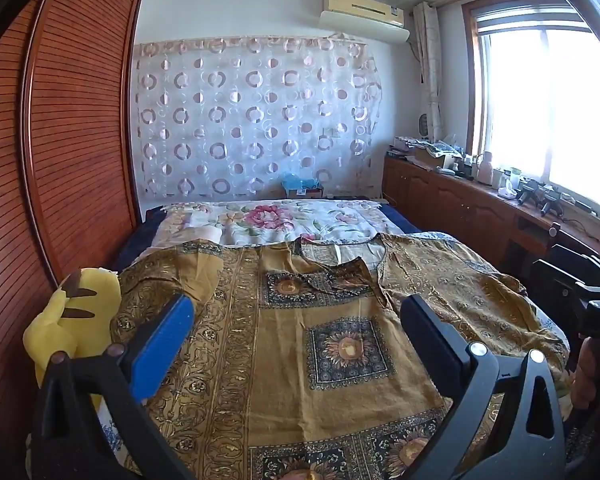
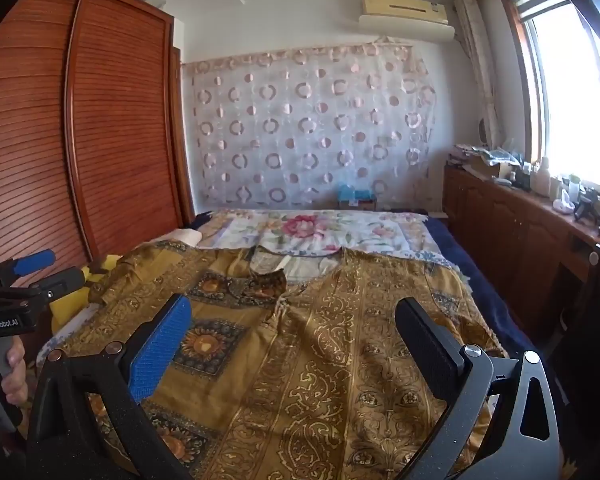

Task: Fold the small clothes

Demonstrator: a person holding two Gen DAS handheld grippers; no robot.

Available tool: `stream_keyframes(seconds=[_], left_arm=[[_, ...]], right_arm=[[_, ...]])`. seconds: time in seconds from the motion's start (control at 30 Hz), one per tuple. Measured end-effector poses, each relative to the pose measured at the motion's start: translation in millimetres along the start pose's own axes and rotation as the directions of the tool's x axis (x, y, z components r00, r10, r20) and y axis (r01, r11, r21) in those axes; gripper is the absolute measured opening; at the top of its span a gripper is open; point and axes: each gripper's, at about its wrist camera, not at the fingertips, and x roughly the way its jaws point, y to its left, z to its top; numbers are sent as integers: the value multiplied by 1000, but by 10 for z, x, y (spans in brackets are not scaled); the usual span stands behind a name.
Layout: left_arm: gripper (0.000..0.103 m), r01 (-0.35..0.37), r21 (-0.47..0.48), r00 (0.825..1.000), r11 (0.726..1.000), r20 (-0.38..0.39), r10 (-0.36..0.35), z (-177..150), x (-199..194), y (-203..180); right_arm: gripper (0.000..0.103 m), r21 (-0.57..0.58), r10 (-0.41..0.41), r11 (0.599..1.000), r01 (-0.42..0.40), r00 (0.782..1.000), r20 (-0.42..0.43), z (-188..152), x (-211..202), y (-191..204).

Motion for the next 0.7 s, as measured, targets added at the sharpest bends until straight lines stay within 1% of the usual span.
stream_keyframes(seconds=[0.7], left_arm=[[103, -12, 12, 1000, 1000, 5, 12, 52, -31, 4]], right_arm=[[103, 0, -2, 1000, 2, 1000, 0, -22, 18, -13]])
